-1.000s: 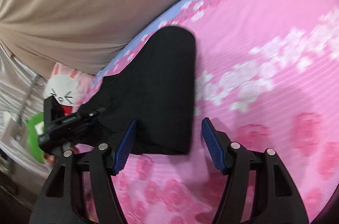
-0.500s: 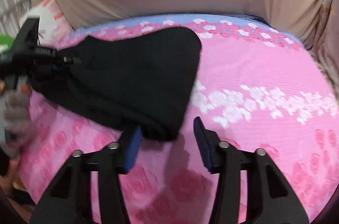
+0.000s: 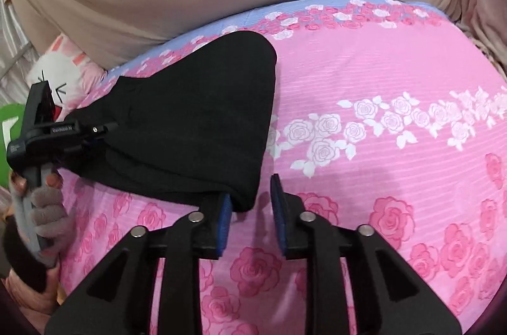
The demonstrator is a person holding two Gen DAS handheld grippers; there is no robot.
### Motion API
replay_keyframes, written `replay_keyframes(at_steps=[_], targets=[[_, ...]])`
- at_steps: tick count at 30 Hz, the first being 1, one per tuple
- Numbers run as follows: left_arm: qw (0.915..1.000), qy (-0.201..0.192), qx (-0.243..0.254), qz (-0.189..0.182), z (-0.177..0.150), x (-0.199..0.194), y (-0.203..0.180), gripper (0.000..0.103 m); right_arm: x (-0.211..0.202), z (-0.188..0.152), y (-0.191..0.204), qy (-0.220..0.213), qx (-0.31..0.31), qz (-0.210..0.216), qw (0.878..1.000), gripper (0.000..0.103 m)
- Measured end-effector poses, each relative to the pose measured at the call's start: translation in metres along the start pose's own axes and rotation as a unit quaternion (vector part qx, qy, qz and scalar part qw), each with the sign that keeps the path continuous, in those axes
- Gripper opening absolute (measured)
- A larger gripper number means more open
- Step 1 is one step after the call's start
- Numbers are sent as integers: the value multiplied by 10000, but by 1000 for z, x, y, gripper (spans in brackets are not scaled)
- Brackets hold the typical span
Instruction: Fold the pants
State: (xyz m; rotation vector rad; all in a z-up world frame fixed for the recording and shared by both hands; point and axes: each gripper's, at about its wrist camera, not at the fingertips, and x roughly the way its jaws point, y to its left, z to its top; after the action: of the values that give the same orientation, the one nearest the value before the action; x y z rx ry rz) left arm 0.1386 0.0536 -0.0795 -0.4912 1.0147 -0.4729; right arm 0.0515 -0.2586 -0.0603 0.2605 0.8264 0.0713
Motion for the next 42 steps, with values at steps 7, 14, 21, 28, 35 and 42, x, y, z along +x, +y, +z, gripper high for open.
replay_keyframes(at_steps=[7,14,21,28,35,42], targets=[[9965,-738,307,249,-5,-56,9,11,-55,28,15,-850,-7,446,9954,31],[9944,-969,-109,399,-2,-78,41,12,50,60,63,32,-680,-112,9976,25],[9684,-1947,-1385,721,-8,-181,152,63,19,40,48,-277,228,-45,9993,70],[9500,-1977,-2359,520,3,-201,238,66,43,25,30,236,942,428,9944,88],[9527,-1880,-2307,610,35,-168,231,29,47,28,24,-62,1452,741,9866,29],[9673,-1945,-1581,379,28,-198,166,12,-31,28,2,-596,1172,534,9899,25]])
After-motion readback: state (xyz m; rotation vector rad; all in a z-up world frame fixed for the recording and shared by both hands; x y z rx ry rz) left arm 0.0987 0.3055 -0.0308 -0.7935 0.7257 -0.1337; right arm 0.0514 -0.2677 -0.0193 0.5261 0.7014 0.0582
